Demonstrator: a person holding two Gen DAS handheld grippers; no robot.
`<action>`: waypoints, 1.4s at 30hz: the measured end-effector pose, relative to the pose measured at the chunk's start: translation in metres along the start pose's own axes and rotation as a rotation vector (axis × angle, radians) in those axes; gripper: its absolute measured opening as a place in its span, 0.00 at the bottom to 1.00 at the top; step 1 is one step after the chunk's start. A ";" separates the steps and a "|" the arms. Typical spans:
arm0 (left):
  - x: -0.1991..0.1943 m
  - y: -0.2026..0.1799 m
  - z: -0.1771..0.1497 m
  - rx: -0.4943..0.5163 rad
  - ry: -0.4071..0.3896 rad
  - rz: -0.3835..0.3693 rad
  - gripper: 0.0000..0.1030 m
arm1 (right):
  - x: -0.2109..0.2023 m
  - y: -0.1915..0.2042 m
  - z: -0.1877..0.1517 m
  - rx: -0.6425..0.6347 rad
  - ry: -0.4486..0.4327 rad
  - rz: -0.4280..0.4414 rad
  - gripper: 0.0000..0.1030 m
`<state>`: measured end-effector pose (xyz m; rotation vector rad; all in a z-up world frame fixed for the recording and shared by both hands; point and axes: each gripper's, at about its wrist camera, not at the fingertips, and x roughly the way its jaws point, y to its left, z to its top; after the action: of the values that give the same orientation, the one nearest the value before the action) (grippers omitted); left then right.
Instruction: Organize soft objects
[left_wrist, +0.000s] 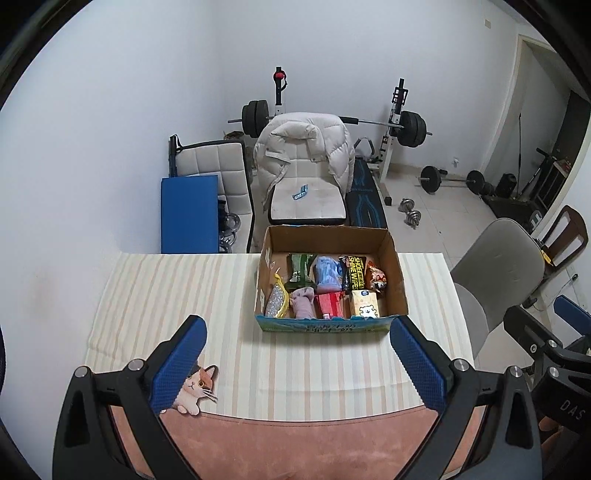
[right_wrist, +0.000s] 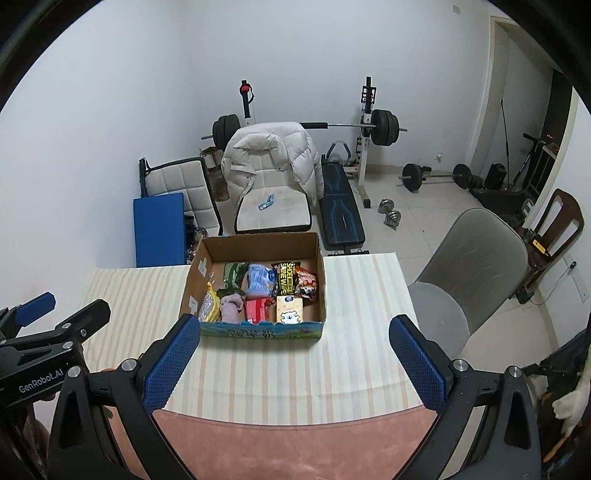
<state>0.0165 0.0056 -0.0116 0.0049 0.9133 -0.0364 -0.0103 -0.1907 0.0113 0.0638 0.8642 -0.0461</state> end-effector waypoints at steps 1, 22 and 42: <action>-0.001 0.000 0.000 -0.001 -0.001 0.001 0.99 | 0.000 0.001 0.001 -0.002 -0.002 0.000 1.00; -0.003 0.001 0.001 0.001 -0.002 0.003 0.99 | -0.008 0.007 0.003 -0.018 -0.022 -0.009 1.00; -0.006 -0.001 0.003 0.005 -0.012 0.005 0.99 | -0.018 0.004 0.005 -0.009 -0.036 -0.027 1.00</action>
<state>0.0149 0.0044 -0.0053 0.0120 0.9016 -0.0342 -0.0180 -0.1869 0.0284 0.0423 0.8294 -0.0684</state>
